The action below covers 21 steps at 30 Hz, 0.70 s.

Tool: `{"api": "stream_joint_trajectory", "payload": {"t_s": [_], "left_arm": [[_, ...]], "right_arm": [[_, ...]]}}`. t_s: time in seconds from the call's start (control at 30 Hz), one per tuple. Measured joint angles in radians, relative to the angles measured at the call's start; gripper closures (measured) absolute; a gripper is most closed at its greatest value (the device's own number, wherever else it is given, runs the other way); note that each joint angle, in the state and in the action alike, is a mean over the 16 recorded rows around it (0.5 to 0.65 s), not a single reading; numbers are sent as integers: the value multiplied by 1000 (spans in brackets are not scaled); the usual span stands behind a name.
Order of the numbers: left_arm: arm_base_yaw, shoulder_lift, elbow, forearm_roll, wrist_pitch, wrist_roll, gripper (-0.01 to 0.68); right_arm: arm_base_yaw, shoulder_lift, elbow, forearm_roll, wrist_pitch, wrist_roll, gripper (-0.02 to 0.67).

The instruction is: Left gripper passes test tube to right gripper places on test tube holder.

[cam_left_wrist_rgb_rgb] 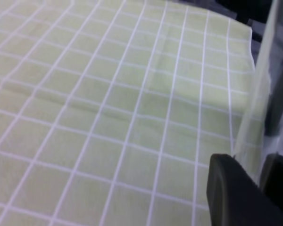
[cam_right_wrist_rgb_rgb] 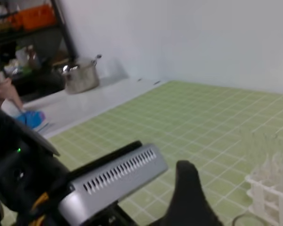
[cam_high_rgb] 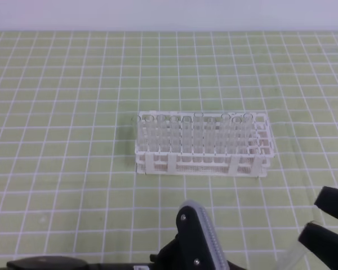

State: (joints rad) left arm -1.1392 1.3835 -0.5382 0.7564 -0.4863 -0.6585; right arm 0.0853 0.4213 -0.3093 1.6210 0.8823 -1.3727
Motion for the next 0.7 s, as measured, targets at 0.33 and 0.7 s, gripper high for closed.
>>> {"api": "stream_joint_trajectory", "payload": {"t_s": [0.33, 0.7], "left_arm": [[0, 2, -45, 0, -3, 3, 670], [0, 12, -66, -47, -22, 18, 670]], "right_arm": [[0, 122, -28, 7, 75, -111, 610], [0, 134, -31, 23, 78, -157, 618]]}}
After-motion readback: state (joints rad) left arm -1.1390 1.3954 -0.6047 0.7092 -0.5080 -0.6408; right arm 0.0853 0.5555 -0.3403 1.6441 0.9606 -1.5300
